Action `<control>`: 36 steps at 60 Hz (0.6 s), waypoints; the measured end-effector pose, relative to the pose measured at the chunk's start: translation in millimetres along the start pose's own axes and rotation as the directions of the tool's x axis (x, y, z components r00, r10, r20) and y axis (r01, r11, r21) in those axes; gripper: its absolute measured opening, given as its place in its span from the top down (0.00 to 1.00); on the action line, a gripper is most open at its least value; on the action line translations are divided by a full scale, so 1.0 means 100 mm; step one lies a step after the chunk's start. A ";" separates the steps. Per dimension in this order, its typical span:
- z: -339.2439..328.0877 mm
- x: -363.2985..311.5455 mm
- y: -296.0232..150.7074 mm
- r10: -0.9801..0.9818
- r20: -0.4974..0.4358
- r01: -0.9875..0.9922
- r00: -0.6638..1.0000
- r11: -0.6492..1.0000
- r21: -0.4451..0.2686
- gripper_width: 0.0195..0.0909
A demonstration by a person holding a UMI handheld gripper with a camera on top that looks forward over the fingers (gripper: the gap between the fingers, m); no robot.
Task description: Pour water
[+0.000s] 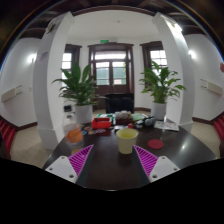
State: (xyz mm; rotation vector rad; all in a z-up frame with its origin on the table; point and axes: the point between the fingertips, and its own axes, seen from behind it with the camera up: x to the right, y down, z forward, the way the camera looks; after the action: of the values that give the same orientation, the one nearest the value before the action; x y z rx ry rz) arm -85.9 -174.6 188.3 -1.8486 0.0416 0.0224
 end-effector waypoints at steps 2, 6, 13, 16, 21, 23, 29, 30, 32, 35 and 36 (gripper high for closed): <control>-0.02 -0.12 0.03 -0.008 0.021 0.008 1.000 1.000 -0.005 0.20; -0.03 -0.35 0.09 -0.027 0.066 0.028 0.997 0.999 -0.017 0.20; 0.01 -0.66 0.10 -0.069 0.138 0.072 0.988 0.997 -0.015 0.18; 0.07 -0.75 0.02 -0.075 0.159 0.076 0.984 0.997 0.001 0.19; 0.25 -0.77 -0.14 -0.068 0.174 0.064 0.982 0.998 0.027 0.18; 0.33 -0.76 -0.22 -0.068 0.172 0.062 0.983 0.997 0.039 0.18; 0.61 -0.75 -0.39 -0.064 0.170 0.053 0.983 0.996 0.068 0.19; 0.65 -0.74 -0.42 -0.062 0.170 0.051 0.984 0.996 0.070 0.19; 0.74 -0.74 -0.47 -0.062 0.173 0.050 0.983 0.996 0.069 0.19; 0.87 -0.75 -0.52 -0.070 0.171 0.058 0.983 0.995 0.075 0.19; 0.91 -0.73 -0.54 -0.074 0.167 0.062 0.983 0.995 0.078 0.18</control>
State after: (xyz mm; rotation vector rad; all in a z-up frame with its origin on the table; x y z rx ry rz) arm -156.6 -71.3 217.8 -1.7686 -0.1381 0.1296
